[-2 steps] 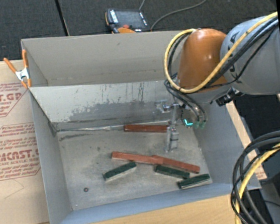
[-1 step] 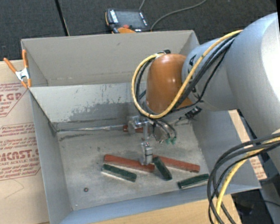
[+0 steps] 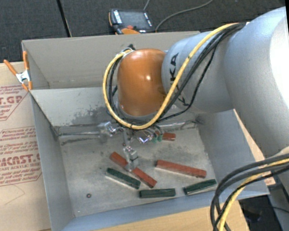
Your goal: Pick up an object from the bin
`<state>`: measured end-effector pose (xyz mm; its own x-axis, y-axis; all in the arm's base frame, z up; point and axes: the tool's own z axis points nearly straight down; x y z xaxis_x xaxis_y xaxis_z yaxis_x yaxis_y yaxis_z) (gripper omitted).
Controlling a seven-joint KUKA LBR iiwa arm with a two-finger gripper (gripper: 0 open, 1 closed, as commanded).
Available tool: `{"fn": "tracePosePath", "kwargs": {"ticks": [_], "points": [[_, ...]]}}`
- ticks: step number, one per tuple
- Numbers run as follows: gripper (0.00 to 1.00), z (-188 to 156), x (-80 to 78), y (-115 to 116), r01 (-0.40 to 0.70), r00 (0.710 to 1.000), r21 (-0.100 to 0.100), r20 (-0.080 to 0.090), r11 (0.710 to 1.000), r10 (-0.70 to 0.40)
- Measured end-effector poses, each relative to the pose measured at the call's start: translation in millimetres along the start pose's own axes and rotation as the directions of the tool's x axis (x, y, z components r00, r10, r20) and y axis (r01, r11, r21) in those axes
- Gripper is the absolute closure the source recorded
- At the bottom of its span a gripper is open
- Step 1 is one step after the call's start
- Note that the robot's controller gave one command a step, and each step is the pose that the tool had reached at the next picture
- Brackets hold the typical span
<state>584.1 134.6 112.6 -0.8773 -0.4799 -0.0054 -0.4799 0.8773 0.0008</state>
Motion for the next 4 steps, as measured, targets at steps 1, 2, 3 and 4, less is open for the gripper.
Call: {"fn": "tracePosePath", "kwargs": {"ticks": [1, 2, 3, 4], "points": [[0.0, 43, 37.1, -9, -0.126, 0.992, 0.0, -0.005, 0.992, 0.126], [1.0, 41, 35.7, -9, -0.124, 0.992, 0.001, -0.003, 0.992, 0.124], [0.0, 42, 36.5, -9, -0.125, 0.992, 0.0, -0.004, 0.992, 0.125], [0.0, 42, 73.0, 8, 0.252, 0.968, -0.001, -0.004, 0.968, -0.252]]}}
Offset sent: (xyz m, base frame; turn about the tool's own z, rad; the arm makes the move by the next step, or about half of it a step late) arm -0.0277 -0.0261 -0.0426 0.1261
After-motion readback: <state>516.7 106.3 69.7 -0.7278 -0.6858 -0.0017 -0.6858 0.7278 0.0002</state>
